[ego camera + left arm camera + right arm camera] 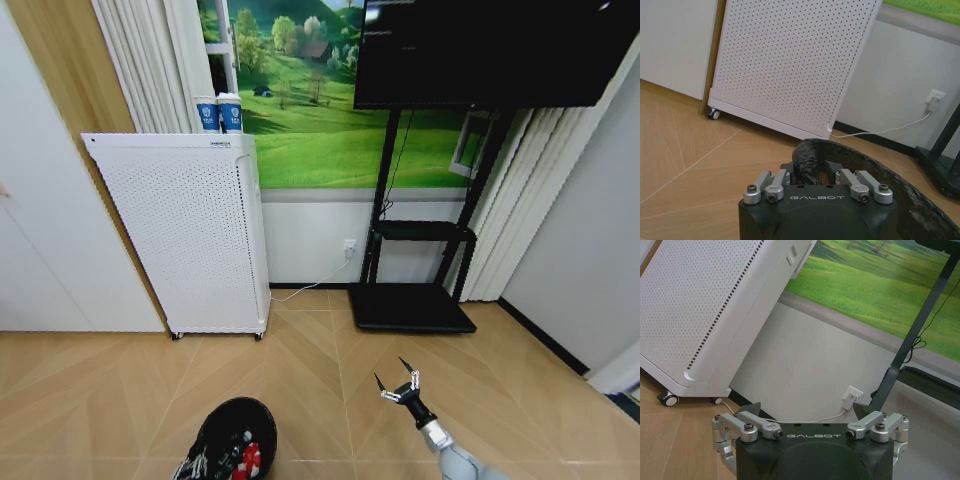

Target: Pick up the trash bin and place the garbage on the floor into it.

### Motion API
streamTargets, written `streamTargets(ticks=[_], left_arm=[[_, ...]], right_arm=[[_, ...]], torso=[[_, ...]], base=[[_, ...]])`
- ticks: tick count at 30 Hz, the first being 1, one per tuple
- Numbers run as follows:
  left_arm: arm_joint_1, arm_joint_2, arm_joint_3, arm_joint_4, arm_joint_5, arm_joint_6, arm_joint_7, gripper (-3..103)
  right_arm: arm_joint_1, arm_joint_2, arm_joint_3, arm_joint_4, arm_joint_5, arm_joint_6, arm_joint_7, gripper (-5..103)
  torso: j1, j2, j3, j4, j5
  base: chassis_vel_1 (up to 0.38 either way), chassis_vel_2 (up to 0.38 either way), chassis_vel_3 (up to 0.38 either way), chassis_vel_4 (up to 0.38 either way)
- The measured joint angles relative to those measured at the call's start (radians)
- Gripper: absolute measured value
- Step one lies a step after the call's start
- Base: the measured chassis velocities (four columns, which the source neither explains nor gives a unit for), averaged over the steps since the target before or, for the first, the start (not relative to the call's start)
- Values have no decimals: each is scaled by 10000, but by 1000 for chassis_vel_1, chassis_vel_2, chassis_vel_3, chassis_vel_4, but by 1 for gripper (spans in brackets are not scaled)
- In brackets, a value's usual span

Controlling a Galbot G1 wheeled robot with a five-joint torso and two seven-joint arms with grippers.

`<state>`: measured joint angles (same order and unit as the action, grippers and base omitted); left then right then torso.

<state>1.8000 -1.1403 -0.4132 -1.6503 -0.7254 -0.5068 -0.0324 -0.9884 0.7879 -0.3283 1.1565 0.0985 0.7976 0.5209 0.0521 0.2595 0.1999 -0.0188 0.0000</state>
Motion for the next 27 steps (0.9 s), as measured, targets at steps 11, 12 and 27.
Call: streamTargets(ticks=[11,12,27], left_arm=[[696,46,-648,-736,619,331,-192,70],[803,66,-751,-890,783,379,-292,76],[1786,618,-1847,-2891,1480,896,-1236,100]], right_arm=[[-74,-23,172,14,-25,-1,9,100],[-52,-23,177,-19,-24,-1,9,100],[70,-626,605,609,383,-17,43,100]], torso=[[0,0,0,0,0],[0,0,0,1,0],[15,31,13,-1,-1]], base=[[0,0,0,0],[0,0,0,0],[0,0,0,0]])
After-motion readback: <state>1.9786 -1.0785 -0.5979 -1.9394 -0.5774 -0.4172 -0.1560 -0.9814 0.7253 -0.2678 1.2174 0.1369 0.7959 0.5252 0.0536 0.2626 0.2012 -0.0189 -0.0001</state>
